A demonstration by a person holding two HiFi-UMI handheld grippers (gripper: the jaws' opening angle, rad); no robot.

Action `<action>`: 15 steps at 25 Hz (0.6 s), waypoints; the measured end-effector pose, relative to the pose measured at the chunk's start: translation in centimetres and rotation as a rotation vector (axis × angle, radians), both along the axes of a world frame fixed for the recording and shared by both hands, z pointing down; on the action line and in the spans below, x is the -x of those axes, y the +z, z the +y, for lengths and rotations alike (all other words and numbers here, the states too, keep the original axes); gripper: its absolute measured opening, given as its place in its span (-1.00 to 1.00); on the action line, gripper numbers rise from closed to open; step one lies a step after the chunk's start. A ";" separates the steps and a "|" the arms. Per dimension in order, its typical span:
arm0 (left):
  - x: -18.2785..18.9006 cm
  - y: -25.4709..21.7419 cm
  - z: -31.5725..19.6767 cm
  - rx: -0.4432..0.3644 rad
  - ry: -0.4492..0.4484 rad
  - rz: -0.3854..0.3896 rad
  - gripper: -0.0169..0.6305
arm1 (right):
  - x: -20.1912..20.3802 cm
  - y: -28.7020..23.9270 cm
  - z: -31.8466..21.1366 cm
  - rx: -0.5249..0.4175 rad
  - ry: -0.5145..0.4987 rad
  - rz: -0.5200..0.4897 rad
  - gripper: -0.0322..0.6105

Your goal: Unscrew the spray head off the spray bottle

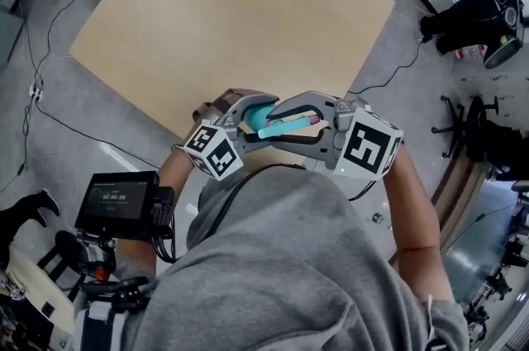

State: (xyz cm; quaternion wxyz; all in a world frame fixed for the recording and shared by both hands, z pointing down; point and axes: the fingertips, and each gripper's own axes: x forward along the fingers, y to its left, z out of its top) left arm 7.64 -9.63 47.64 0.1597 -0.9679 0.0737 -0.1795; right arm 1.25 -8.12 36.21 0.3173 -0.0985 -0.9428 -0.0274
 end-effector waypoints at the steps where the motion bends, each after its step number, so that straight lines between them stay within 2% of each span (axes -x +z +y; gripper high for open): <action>1: 0.1 0.9 -0.4 0.008 -0.024 -0.006 0.21 | -0.1 -0.3 -0.4 -0.008 0.012 -0.007 -0.47; 10: 2.4 11.1 -3.2 0.142 -0.235 -0.080 0.21 | -2.0 -3.2 -4.9 -0.123 0.175 -0.062 -0.47; 15: 4.0 14.7 -4.2 0.220 -0.335 -0.094 0.21 | -3.2 -2.3 -6.9 -0.143 0.297 -0.034 -0.47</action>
